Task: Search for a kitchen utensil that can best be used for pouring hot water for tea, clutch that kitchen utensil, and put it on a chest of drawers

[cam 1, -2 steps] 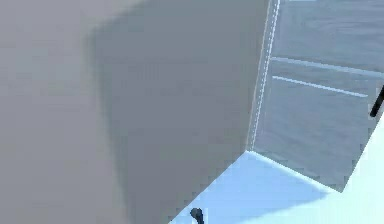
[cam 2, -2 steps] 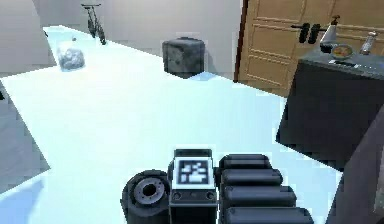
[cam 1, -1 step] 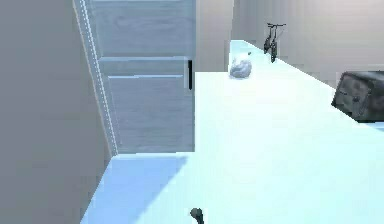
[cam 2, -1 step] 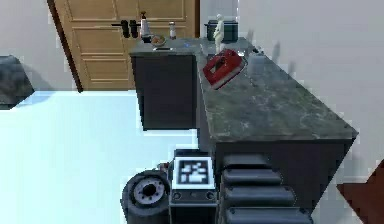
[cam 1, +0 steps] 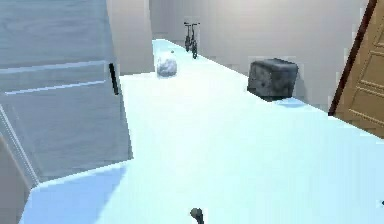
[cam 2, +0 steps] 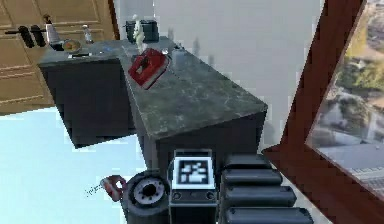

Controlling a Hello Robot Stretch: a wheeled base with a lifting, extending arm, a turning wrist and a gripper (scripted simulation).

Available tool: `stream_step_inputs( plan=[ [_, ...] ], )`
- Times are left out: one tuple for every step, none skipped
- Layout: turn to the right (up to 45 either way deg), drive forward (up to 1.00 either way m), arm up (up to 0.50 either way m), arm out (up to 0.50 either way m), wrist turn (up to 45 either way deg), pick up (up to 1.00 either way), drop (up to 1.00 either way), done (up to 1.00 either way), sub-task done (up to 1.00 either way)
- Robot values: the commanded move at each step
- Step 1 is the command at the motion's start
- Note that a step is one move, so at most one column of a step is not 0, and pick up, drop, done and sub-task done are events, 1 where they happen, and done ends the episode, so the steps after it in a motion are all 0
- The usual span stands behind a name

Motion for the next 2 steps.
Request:
stream_step_inputs(
  plan=[
    [0.0,1.00,0.00,0.00,0.0,0.00,0.00,0.00,0.00],
    [0.0,0.65,0.00,0.00,0.0,0.00,0.00,0.00,0.00]
  ],
)
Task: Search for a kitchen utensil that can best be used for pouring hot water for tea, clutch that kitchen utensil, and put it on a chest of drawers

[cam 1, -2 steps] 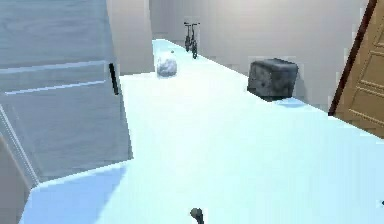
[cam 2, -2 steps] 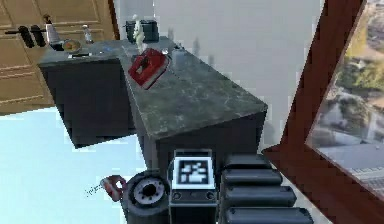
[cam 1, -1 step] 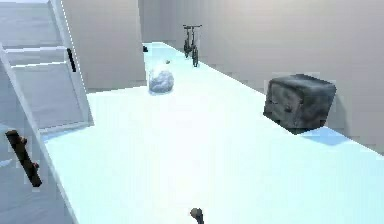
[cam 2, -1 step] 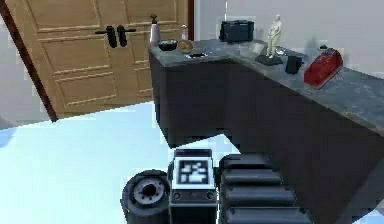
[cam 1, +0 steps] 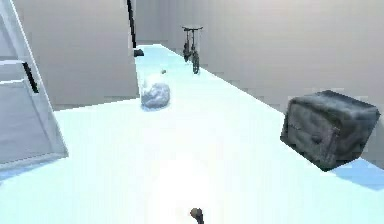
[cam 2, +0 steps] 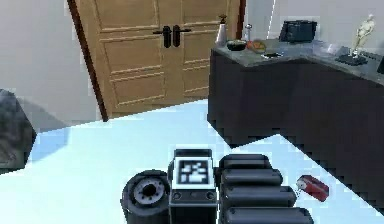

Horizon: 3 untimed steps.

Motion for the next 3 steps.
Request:
stream_step_inputs(
  plan=[
    [-39.0,0.00,0.00,0.00,0.0,0.00,0.00,0.00,0.00],
    [0.0,0.85,0.00,0.00,0.0,0.00,0.00,0.00,0.00],
    [-45.0,0.00,0.00,0.00,0.0,0.00,0.00,0.00,0.00]
  ],
)
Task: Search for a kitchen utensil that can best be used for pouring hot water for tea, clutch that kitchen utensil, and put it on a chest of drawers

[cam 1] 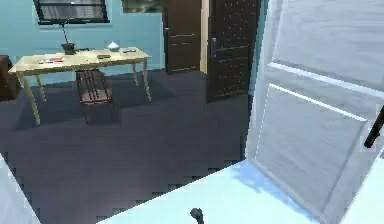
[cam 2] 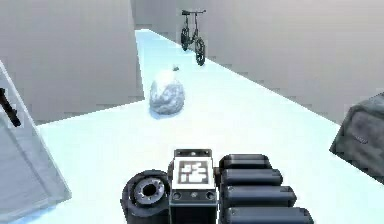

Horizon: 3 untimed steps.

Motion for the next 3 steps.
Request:
stream_step_inputs(
  plan=[
    [-33.0,0.00,0.00,0.00,0.0,0.00,0.00,0.00,0.00],
    [0.0,1.00,0.00,0.00,0.0,0.00,0.00,0.00,0.00],
    [0.0,0.45,0.00,0.00,0.0,0.00,0.00,0.00,0.00]
  ],
)
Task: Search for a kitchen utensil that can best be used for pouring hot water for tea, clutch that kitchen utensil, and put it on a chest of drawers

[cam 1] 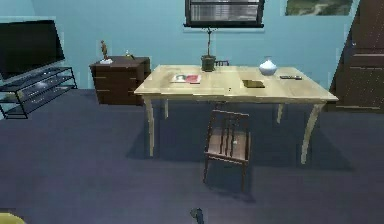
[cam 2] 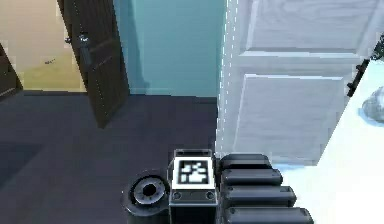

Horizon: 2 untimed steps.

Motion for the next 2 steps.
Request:
stream_step_inputs(
  plan=[
    [-36.0,0.00,0.00,0.00,0.0,0.00,0.00,0.00,0.00],
    [0.0,1.00,0.00,0.00,0.0,0.00,0.00,0.00,0.00]
  ],
)
